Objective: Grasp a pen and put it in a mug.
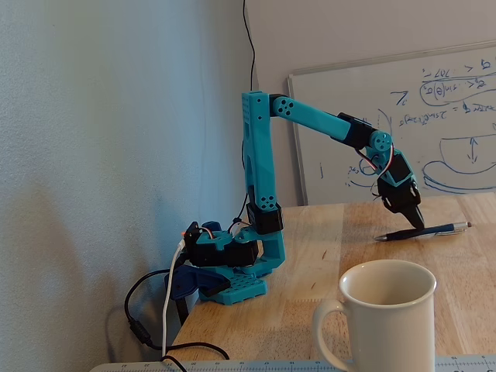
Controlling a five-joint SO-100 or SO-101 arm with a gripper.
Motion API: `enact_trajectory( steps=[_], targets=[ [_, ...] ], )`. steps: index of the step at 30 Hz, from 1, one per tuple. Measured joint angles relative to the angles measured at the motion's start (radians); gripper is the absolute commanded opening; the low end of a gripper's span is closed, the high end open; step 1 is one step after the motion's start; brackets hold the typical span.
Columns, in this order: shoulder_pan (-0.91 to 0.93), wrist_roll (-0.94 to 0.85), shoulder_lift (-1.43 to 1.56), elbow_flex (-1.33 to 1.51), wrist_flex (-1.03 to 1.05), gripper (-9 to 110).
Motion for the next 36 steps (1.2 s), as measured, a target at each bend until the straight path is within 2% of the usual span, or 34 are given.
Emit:
enact_trajectory(
  steps=[7, 22, 31, 36],
  targets=[
    [0.002, 0.000, 0.000, 0.000, -0.064, 2],
    [0.002, 0.011, 0.018, 0.000, -0.066, 2],
    [0.057, 0.011, 0.074, 0.000, -0.066, 14],
    [0.130, 0.011, 0.074, 0.000, -0.066, 16]
  ],
)
